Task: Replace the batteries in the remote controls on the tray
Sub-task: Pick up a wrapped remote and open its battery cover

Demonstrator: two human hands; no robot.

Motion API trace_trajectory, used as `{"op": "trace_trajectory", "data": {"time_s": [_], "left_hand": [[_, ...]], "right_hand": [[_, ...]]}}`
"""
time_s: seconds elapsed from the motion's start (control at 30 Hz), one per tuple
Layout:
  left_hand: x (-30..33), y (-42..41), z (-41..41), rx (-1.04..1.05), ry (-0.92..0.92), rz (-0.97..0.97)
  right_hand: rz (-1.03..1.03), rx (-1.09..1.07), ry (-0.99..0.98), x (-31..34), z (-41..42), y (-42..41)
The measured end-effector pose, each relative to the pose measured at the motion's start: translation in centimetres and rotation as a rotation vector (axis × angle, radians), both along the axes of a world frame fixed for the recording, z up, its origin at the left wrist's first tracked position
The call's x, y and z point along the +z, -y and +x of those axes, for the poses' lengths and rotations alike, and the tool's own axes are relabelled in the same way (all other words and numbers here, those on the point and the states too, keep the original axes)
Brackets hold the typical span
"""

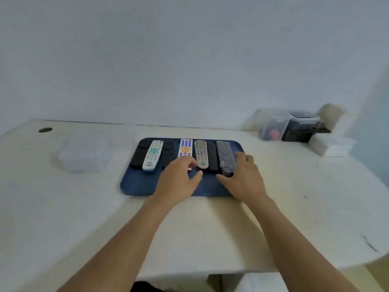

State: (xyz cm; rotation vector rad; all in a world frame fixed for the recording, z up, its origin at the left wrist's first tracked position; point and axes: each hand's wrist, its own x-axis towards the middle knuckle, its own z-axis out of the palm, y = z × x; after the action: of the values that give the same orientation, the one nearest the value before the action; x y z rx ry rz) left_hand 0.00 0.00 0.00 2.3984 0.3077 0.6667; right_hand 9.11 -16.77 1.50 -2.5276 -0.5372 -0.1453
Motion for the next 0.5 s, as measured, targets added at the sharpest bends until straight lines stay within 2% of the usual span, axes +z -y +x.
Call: {"op": "trace_trajectory", "data": {"time_s": [0.13,0.27,0.33,0.4,0.47,0.5], "left_hand": [[0.5,-1.5,3.3,0.034,-0.007,0.035],[-0.2,-2.1,4.6,0.039,0.029,-0.021],[-0.7,-2.0,4.4,0.028,0.063,-0.011],[-1.1,-1.9,4.1,0.017,0.123,-0.059],[-0.8,-1.7,4.0,0.027,0.176,-0.203],[-0.3,-1.5,3.9,0.023,0.183,-0.344]], "right_hand": [[-0.197,0.003,-0.147,0.7,2.8,-1.8],[-0.162,0.015,-0.234,0.7,5.0,-1.8],[0.13,-0.008,-0.386,1.3,5.7,-0.7],[0.599,0.005,-0.579,2.0,5.8,0.4],[1.028,0.152,-0.792,2.9,5.6,0.8],[1.204,0.285,-0.955,3.3,5.2,0.7]]}}
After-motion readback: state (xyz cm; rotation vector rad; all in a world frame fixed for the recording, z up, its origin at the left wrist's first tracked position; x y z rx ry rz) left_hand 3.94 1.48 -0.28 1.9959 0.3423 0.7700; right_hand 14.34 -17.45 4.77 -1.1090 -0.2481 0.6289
